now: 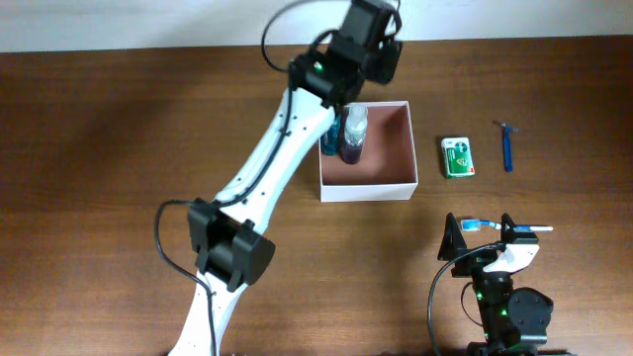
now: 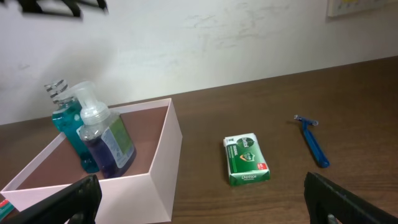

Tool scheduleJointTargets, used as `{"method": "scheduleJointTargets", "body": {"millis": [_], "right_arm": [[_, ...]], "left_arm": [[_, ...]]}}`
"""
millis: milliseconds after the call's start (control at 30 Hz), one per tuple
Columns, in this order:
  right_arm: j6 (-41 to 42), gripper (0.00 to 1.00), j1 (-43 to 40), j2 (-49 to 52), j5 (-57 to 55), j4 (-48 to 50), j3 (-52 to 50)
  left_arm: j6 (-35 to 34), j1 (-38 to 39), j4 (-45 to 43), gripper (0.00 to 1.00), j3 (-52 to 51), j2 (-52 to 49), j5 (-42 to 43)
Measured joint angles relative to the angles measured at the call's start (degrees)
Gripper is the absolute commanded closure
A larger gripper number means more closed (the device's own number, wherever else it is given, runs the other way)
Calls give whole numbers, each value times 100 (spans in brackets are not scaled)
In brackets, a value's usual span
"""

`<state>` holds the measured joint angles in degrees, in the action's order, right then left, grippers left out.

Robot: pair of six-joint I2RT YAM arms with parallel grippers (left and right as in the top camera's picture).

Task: Pack container
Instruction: 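Raise the left gripper and retract it to the upper left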

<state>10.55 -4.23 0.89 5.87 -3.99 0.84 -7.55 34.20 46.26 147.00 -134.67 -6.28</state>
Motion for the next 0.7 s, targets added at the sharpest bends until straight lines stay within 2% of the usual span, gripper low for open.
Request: {"method": "scheduleJointTargets", "body": {"millis": [100, 133, 200, 400, 700], "right_arm": [[-2, 1, 0, 2, 0, 0, 0], [2, 1, 0, 0, 0, 0, 0], [-2, 1, 0, 0, 0, 0, 0], [-4, 1, 0, 0, 0, 0, 0], [2, 1, 0, 0, 0, 0, 0]], "left_arm": [[11, -48, 542, 18, 632, 0, -131], [7, -68, 826, 15, 841, 0, -236], [31, -127, 1335, 1, 1187, 0, -507], [48, -612, 2420, 1, 1733, 0, -1165], [-280, -2004, 3539, 1, 1768, 0, -1368]]}}
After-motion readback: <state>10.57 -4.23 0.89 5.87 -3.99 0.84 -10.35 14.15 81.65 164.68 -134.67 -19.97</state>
